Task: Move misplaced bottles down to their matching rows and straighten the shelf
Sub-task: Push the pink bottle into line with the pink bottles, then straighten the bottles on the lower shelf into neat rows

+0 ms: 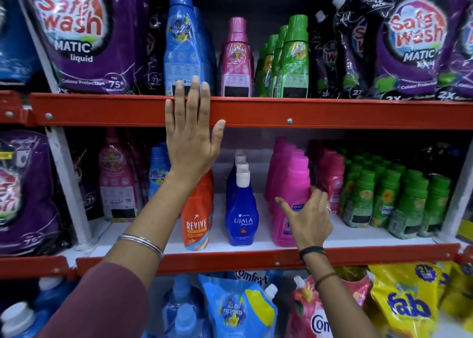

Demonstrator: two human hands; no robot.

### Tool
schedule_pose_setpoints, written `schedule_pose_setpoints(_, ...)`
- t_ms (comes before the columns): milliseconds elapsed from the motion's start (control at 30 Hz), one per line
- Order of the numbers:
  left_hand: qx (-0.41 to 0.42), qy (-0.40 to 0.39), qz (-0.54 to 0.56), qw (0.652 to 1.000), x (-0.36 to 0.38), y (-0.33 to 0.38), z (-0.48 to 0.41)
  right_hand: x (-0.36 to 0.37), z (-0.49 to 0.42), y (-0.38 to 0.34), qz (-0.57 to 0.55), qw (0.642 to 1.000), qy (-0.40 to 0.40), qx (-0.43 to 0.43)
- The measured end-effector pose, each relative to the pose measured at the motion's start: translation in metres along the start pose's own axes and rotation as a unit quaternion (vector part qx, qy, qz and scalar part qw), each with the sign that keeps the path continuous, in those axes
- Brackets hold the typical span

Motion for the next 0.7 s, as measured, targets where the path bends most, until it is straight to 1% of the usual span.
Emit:
schedule_pose_setpoints(100, -0.023, -0.016, 0.017, 0.999, -0.003, 0.000, 0.001, -0.004, 0.003, 0.000, 0.010, 1.000, 0.001, -0.002)
schedule_pose_setpoints(167, -0.048, -0.029, 0.058, 0.997, -0.008, 0.006, 0.005, -0.008, 0.005, 0.008, 0.000, 1.000, -0.005, 0.014)
schedule_pose_setpoints(233, -0.071, -0.044, 0.129, 0.988, -0.014, 0.019, 0.013, -0.011, 0.007, 0.021, -0.049, 0.998, -0.009, 0.046)
schedule_pose_setpoints(300, -0.093, -0.068, 0.219, 0.969, -0.017, 0.039, 0.027, -0.014, 0.008, 0.034, -0.150, 0.985, -0.016, 0.084)
schedule_pose_setpoints(400, -0.131, -0.110, 0.338, 0.925, -0.017, 0.075, 0.057, -0.011, 0.011, 0.048, -0.309, 0.936, -0.060, 0.158)
schedule_pose_setpoints(467, -0.151, -0.130, 0.380, 0.903, -0.015, 0.098, 0.082, -0.005, 0.015, 0.057, -0.365, 0.904, -0.094, 0.202)
schedule_pose_setpoints(500, -0.173, -0.148, 0.401, 0.888, -0.011, 0.108, 0.096, -0.002, 0.016, 0.062, -0.376, 0.895, -0.108, 0.215)
schedule_pose_setpoints(533, -0.206, -0.177, 0.423, 0.865, -0.006, 0.118, 0.111, 0.000, 0.018, 0.066, -0.378, 0.891, -0.122, 0.221)
schedule_pose_setpoints(600, -0.281, -0.258, 0.460, 0.801, 0.006, 0.138, 0.143, 0.001, 0.020, 0.068, -0.383, 0.883, -0.151, 0.226)
schedule_pose_setpoints(633, -0.313, -0.297, 0.467, 0.771, 0.011, 0.147, 0.158, 0.002, 0.022, 0.068, -0.390, 0.876, -0.166, 0.230)
schedule_pose_setpoints(700, -0.371, -0.359, 0.453, 0.727, 0.020, 0.158, 0.185, 0.004, 0.024, 0.068, -0.396, 0.866, -0.193, 0.236)
Point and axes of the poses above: each hand's wrist, its own z-axis away from the middle knuckle, its own x-axis out of the palm, y = z × x, the point moved 8 cm from there along -z, towards the middle knuckle, and after that the axes turned 8 degrees about y, right-handed, at the moved point
